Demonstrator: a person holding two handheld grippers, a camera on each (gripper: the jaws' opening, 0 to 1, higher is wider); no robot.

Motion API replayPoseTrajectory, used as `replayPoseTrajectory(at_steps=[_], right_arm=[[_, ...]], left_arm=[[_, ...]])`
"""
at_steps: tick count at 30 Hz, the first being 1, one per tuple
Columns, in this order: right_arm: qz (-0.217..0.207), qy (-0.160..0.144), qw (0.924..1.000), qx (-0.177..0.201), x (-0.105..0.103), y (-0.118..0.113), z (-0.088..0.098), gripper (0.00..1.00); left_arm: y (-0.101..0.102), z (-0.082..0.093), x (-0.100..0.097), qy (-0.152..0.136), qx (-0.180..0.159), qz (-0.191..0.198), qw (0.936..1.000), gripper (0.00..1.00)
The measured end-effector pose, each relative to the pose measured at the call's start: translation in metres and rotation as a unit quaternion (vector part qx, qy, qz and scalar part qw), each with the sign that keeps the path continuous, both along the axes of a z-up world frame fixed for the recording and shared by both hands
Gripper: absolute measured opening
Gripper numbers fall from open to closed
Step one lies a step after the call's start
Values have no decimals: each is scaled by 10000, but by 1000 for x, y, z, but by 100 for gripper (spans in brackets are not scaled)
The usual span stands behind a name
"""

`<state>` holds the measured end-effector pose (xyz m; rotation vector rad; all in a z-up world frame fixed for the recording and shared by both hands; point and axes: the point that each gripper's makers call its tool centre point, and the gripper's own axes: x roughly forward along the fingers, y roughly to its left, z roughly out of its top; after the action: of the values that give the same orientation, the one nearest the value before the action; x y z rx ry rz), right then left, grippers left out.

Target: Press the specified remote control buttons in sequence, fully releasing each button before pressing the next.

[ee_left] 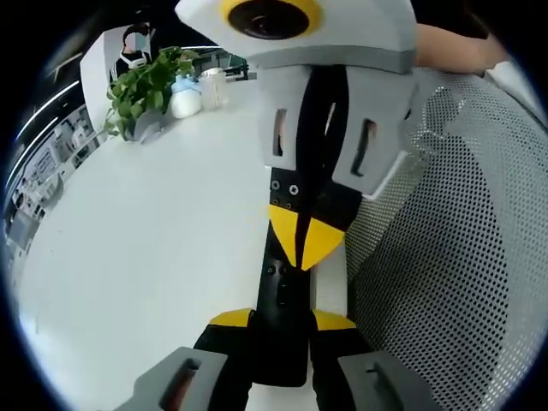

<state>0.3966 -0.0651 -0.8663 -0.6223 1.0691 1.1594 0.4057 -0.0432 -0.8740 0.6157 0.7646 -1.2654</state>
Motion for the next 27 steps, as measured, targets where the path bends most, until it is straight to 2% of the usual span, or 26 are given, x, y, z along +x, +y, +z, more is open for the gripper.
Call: replayPoseTrajectory(at_steps=[13, 19, 27], right_arm=[[141, 134, 9998, -53, -8, 3, -3, 0], [-46, 9, 10000, 64, 1, 4, 1, 0], [-45, 94, 9999, 109, -2, 6, 0, 0]], left_arm=[[1, 0, 0, 4, 12, 29, 10000, 25], [1, 0, 0, 7, 19, 30, 10000, 25], [2, 0, 0, 8, 28, 27, 10000, 25]])
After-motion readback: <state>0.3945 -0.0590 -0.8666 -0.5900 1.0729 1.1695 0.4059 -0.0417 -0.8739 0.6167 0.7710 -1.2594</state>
